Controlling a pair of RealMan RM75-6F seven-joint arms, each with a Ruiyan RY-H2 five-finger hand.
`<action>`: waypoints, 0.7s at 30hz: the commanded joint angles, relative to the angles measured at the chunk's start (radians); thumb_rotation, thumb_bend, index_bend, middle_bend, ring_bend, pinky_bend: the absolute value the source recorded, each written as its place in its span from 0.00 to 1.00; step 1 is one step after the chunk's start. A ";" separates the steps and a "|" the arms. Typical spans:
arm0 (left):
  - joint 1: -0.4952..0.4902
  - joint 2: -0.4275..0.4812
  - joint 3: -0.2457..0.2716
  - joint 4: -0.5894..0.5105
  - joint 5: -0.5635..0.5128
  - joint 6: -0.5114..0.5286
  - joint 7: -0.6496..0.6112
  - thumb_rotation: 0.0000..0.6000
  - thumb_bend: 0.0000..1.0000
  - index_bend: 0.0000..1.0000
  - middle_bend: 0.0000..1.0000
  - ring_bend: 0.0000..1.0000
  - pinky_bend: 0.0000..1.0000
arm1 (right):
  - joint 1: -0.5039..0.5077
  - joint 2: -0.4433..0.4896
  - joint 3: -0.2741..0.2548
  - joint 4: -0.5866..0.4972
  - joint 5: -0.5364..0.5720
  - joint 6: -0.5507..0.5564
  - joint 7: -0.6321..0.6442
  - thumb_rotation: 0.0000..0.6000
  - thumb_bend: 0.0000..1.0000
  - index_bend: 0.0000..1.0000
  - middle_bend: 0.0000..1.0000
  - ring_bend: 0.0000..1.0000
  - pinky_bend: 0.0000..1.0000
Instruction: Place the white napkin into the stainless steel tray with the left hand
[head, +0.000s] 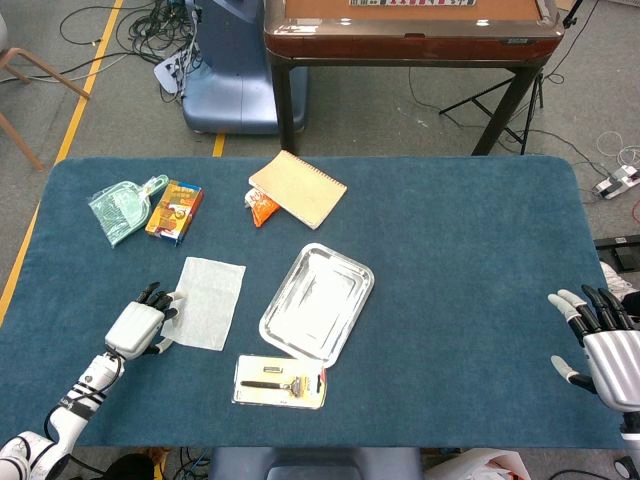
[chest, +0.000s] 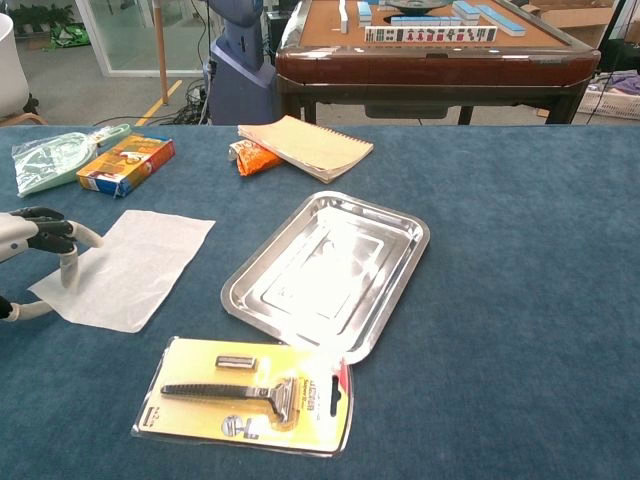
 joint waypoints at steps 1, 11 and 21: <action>-0.003 0.000 0.001 0.000 -0.002 0.001 -0.012 1.00 0.32 0.53 0.20 0.18 0.05 | 0.000 0.000 0.000 -0.002 0.000 0.000 -0.001 1.00 0.20 0.16 0.17 0.05 0.09; -0.006 0.014 -0.006 -0.034 -0.019 0.008 -0.064 1.00 0.38 0.58 0.21 0.19 0.05 | -0.005 0.003 0.001 -0.006 -0.005 0.009 -0.001 1.00 0.20 0.16 0.17 0.05 0.09; -0.038 0.089 -0.057 -0.183 -0.033 0.042 -0.093 1.00 0.39 0.59 0.23 0.21 0.05 | -0.009 -0.002 0.001 0.000 -0.007 0.013 0.004 1.00 0.20 0.16 0.17 0.05 0.09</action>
